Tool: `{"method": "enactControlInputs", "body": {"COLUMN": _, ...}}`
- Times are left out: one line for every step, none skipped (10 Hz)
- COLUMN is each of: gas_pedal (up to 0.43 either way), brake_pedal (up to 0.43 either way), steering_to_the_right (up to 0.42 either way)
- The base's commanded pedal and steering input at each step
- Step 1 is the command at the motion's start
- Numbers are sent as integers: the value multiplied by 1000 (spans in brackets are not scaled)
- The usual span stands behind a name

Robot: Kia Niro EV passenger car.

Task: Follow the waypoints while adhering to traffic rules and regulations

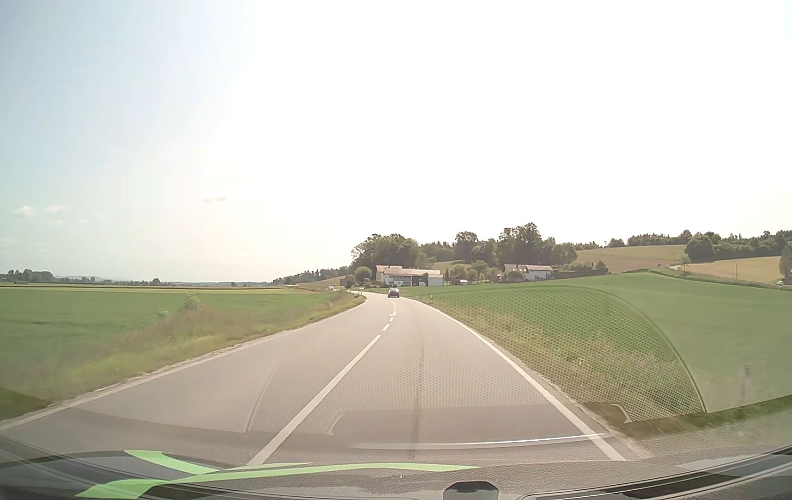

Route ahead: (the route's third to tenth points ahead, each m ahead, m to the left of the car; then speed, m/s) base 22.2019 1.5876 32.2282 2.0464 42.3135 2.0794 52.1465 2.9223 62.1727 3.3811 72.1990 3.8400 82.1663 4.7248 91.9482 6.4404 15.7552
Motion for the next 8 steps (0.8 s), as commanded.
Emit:
{"method": "enactControlInputs", "body": {"gas_pedal": 311, "brake_pedal": 0, "steering_to_the_right": -2}}
{"method": "enactControlInputs", "body": {"gas_pedal": 319, "brake_pedal": 0, "steering_to_the_right": -4}}
{"method": "enactControlInputs", "body": {"gas_pedal": 319, "brake_pedal": 0, "steering_to_the_right": -5}}
{"method": "enactControlInputs", "body": {"gas_pedal": 319, "brake_pedal": 0, "steering_to_the_right": -5}}
{"method": "enactControlInputs", "body": {"gas_pedal": 331, "brake_pedal": 0, "steering_to_the_right": -6}}
{"method": "enactControlInputs", "body": {"gas_pedal": 331, "brake_pedal": 0, "steering_to_the_right": -7}}
{"method": "enactControlInputs", "body": {"gas_pedal": 331, "brake_pedal": 0, "steering_to_the_right": -9}}
{"method": "enactControlInputs", "body": {"gas_pedal": 319, "brake_pedal": 0, "steering_to_the_right": -9}}
